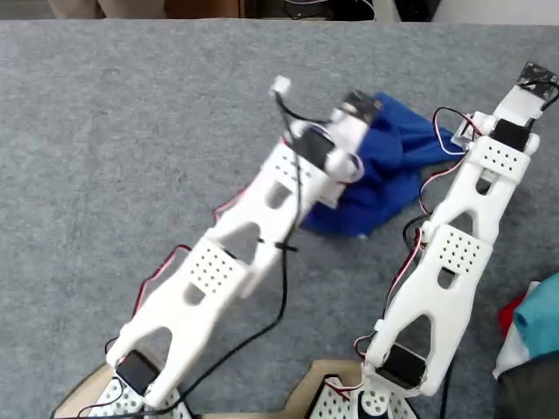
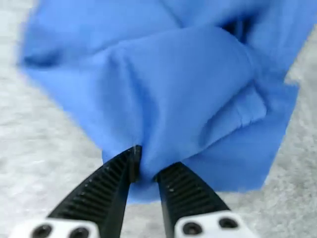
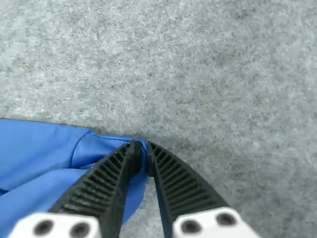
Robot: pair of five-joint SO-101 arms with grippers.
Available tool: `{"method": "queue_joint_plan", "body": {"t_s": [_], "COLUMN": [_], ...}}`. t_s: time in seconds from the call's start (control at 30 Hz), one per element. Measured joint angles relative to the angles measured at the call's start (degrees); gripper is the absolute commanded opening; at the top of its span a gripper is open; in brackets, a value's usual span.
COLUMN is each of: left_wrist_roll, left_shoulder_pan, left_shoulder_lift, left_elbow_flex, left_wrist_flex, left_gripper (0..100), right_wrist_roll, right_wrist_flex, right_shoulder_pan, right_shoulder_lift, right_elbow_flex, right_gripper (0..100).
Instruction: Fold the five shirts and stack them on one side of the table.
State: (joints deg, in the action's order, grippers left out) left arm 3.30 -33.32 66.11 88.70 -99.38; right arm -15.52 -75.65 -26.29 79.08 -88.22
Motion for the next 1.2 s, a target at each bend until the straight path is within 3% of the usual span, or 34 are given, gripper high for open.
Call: {"method": "queue_joint_plan", "body": {"t_s": [0.73,0.93,1.2], "left_wrist_roll": [0.0,0.0,0.0], "left_shoulder_pan": [26.5,34.9,40.1], "left_shoulder_lift": [-9.1,-9.7,-14.9], "left_elbow_flex": [4.2,-1.6,-18.7], "left_wrist_flex": [-0.8,-0.8,-0.8], "left_gripper": [2,3,22], "right_wrist_roll": [8.1,8.8,9.1], "right_wrist_flex": [-2.3,-2.3,-2.4], "right_shoulder_pan": [5.1,4.9,5.2], "right_shoulder_lift": [0.2,0.2,0.2], "right_elbow_flex": [0.0,0.0,0.0], "right_gripper": [0.9,0.9,0.8]}}
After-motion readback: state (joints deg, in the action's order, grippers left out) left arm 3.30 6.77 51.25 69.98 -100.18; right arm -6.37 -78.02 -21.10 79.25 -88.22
